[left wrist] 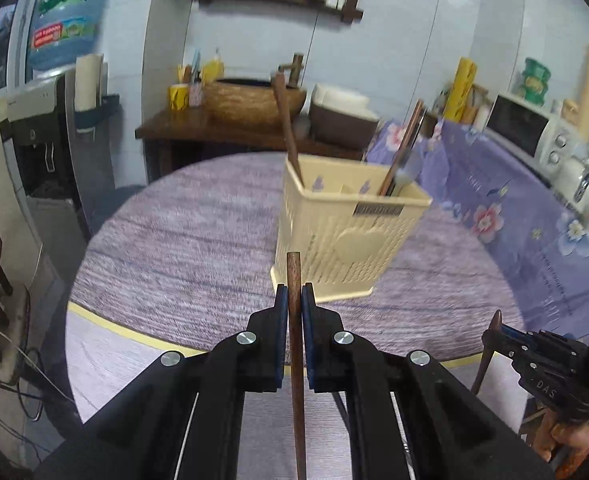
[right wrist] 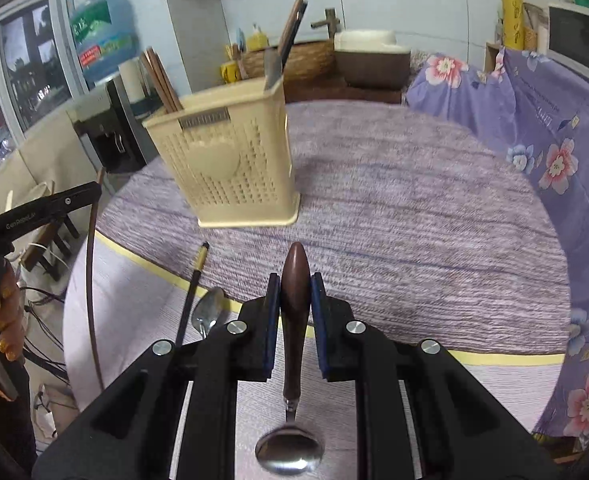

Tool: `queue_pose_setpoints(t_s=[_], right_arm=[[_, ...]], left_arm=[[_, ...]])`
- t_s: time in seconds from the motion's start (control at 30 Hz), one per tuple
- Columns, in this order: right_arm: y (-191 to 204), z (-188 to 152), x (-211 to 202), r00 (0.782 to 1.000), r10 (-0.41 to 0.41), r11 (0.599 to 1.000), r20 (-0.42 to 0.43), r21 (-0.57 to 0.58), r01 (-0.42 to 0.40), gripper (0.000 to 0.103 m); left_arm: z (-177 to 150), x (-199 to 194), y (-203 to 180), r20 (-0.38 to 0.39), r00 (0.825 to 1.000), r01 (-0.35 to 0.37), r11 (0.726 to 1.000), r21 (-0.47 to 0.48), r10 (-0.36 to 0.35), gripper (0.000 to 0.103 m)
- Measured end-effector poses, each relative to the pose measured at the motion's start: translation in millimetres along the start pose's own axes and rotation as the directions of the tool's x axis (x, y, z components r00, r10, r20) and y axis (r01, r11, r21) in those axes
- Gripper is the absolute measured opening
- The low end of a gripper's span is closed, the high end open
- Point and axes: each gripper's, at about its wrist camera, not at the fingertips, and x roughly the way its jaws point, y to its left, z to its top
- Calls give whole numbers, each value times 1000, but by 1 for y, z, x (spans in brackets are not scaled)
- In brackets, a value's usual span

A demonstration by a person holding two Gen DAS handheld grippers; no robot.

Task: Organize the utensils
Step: 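Carry both held utensils above the cream basket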

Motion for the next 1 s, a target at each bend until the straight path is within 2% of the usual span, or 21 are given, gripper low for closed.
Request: queue_pose_setpoints(t_s=[0.13, 0.23, 0.63, 0.8, 1.0], right_arm=[[-5, 7, -25, 999, 14, 1000, 50, 3, -14, 16], [-4, 9, -27, 998, 5, 1000, 62, -1, -4, 16], [4, 16, -36, 996, 13, 1000, 83, -18, -11, 16], [11, 37, -40, 993, 13, 999, 119, -45, -8, 16], [28, 91, -45, 990, 40, 995, 139, -99, -26, 16]], left_arm=[[12, -33, -1, 79, 997, 15, 1000, 16, -16, 8], [18, -41, -4, 111, 994, 12, 1000, 27, -15, 8], [24, -55, 0, 157, 987, 28, 999, 31, -33, 8], [39, -59, -5, 177, 983, 37, 998, 45, -44, 8], [82, -73, -16, 207, 973, 86, 994, 71, -99, 8]])
